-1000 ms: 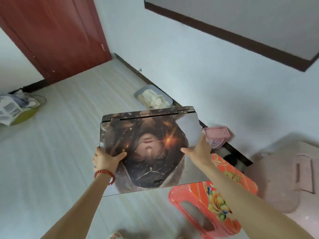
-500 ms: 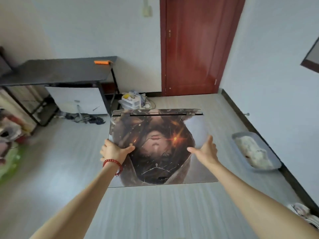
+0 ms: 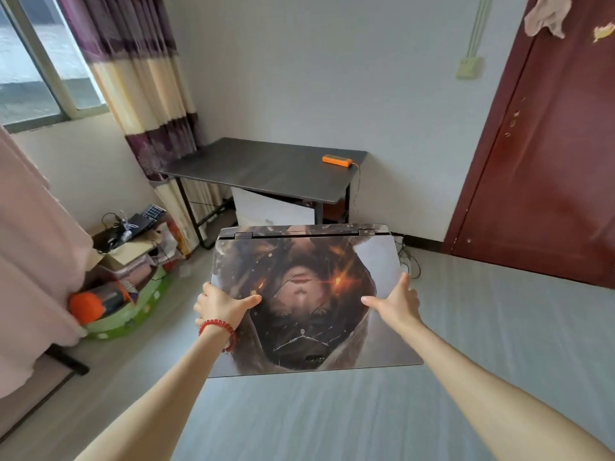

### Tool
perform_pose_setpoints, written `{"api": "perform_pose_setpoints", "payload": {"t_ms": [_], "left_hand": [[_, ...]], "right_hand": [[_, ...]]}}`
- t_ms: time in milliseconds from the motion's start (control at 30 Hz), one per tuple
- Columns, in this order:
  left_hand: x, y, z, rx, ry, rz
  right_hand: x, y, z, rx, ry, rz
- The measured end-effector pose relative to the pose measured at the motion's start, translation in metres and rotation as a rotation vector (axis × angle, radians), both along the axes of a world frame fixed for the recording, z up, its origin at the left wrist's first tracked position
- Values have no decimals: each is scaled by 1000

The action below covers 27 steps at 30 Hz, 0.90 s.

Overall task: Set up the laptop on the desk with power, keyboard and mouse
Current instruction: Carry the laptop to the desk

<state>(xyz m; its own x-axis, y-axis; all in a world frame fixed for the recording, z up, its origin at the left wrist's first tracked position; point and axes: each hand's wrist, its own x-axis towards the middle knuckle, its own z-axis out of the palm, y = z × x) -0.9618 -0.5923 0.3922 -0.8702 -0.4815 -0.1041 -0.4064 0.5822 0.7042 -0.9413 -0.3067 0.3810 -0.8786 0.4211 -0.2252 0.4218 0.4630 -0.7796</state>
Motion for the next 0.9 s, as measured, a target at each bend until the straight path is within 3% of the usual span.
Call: {"api": "perform_pose_setpoints", "payload": {"t_ms": [367,600,900], "left_hand": [[-263,-103,20,25,15,233],[-474,-194,14,-3,30,235],[-734,-215,10,-7,-21,108]], "right_hand": [[-330,-102,28,33,66,213],[-536,-192,15,-15,53,207],[-768,-215,5,15,-18,101]]}}
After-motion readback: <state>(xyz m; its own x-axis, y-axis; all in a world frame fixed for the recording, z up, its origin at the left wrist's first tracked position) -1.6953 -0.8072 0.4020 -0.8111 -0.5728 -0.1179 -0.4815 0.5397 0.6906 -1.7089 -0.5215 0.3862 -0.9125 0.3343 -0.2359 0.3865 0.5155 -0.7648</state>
